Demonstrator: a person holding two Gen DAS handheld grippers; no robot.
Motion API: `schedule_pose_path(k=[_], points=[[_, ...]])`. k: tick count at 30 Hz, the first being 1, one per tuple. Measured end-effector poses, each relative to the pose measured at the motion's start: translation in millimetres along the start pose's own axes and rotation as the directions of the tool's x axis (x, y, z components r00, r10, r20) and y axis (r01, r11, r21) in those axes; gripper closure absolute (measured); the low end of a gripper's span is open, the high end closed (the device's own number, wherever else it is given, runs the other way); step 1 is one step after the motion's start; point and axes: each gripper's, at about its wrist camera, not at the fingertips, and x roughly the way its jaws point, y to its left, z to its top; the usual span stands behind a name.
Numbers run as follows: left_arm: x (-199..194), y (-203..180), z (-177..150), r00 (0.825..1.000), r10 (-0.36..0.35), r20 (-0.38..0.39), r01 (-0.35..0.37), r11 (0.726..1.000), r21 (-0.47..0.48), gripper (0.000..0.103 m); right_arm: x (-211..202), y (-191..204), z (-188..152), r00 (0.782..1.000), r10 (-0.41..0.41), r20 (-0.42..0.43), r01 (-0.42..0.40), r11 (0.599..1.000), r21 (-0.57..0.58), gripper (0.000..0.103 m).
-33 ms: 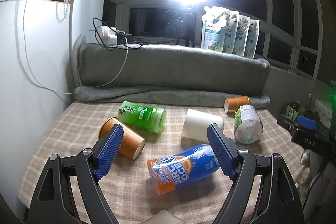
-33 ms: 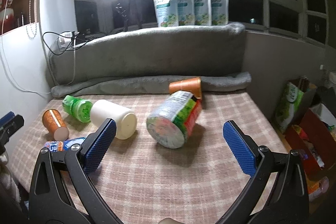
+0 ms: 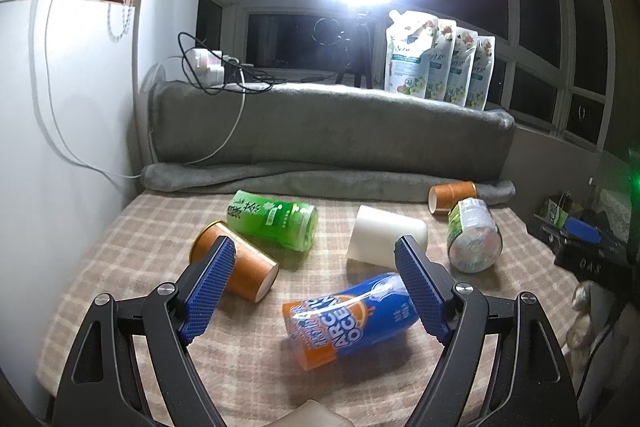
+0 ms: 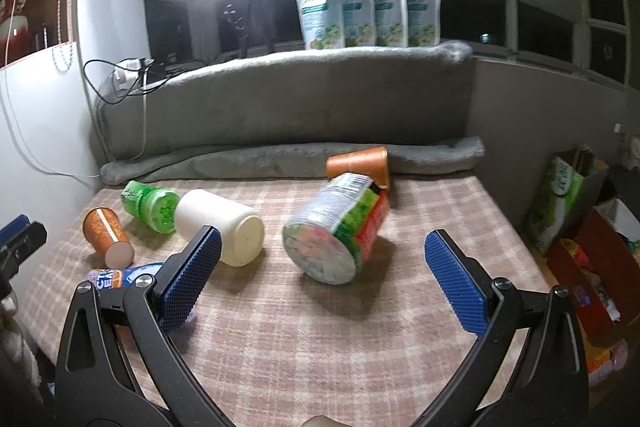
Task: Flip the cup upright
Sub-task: 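Move the right gripper down over the white cup lying on its side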
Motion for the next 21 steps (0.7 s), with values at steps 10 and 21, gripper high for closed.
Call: schedule_pose_path(k=[10,21], points=[[1,22,-4,0.999,0.016,-0.05,-0.017,1.0,-0.022,0.021,67,37,38,0.959,0.2,-0.203,-0.24,0.951,-0.194,0.0],[1,47,-6,0.997,0.03,-0.074,-0.035,0.997,-0.072,0.021,157,113,49,0.805,0.238,-0.544,-0.477,0.805,-0.354,0.0]])
